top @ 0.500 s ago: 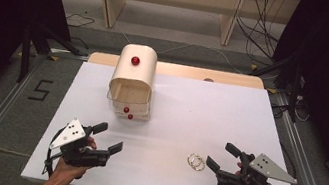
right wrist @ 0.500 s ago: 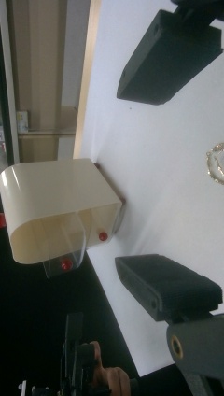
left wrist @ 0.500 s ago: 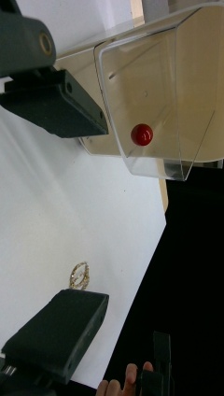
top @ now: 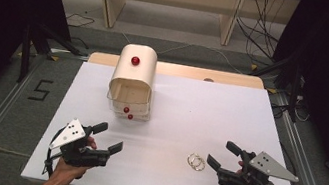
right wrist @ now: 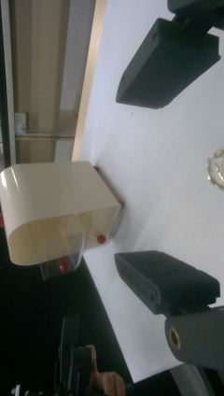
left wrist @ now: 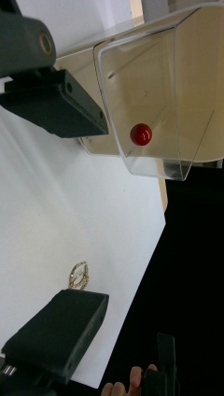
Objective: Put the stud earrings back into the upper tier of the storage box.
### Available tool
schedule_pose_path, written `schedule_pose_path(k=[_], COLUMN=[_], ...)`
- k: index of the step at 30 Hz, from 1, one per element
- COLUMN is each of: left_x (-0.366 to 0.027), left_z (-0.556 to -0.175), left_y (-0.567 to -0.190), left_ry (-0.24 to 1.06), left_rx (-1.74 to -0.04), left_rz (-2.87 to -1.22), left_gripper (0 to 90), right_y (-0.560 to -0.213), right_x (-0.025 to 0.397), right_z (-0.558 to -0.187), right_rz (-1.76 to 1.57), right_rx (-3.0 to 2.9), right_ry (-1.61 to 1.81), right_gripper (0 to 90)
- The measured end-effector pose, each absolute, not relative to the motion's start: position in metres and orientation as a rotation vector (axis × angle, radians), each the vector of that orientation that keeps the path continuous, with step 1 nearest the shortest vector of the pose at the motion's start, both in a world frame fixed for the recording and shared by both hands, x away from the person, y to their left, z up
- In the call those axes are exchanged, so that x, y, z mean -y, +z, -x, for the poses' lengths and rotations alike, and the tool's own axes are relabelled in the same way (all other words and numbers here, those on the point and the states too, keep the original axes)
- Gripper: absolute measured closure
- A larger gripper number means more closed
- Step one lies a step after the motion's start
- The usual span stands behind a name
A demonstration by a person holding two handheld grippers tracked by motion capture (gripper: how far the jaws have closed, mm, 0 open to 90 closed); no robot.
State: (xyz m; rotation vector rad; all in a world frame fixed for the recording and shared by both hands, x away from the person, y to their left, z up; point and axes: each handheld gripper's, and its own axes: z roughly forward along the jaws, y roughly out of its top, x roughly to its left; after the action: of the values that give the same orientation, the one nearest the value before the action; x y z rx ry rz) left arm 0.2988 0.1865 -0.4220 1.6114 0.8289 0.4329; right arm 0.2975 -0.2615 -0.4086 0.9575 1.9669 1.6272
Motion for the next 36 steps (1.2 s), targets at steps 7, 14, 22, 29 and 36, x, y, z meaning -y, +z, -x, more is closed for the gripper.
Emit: schedule_pose_path(k=[7, 14, 22, 29, 36], left_x=[-0.187, -0.187, -0.187, -0.187, -0.187], left_z=[-0.299, -0.299, -0.3, -0.299, -0.299], left_y=[-0.422, -0.422, -0.422, -0.422, -0.422], left_ry=[0.434, 0.431, 0.427, 0.426, 0.428], left_rx=[-0.832, -0.831, -0.834, -0.833, -0.833], left_rz=[-1.608, -1.61, -1.61, -1.607, -1.608], left_gripper=[15.3, 15.3, 15.3, 15.3, 15.3], right_y=[-0.392, -0.394, -0.42, -0.437, -0.452], right_x=[0.259, 0.259, 0.243, 0.238, 0.236], right_z=[-0.308, -0.327, -0.357, -0.366, -0.375], right_rz=[-0.929, -0.996, -1.084, -1.116, -1.157], right_rx=[-2.025, -2.164, -2.395, -2.494, -2.547], right_ry=[1.576, 1.448, 1.149, 1.011, 0.917], right_gripper=[19.5, 19.6, 24.4, 32.5, 47.3])
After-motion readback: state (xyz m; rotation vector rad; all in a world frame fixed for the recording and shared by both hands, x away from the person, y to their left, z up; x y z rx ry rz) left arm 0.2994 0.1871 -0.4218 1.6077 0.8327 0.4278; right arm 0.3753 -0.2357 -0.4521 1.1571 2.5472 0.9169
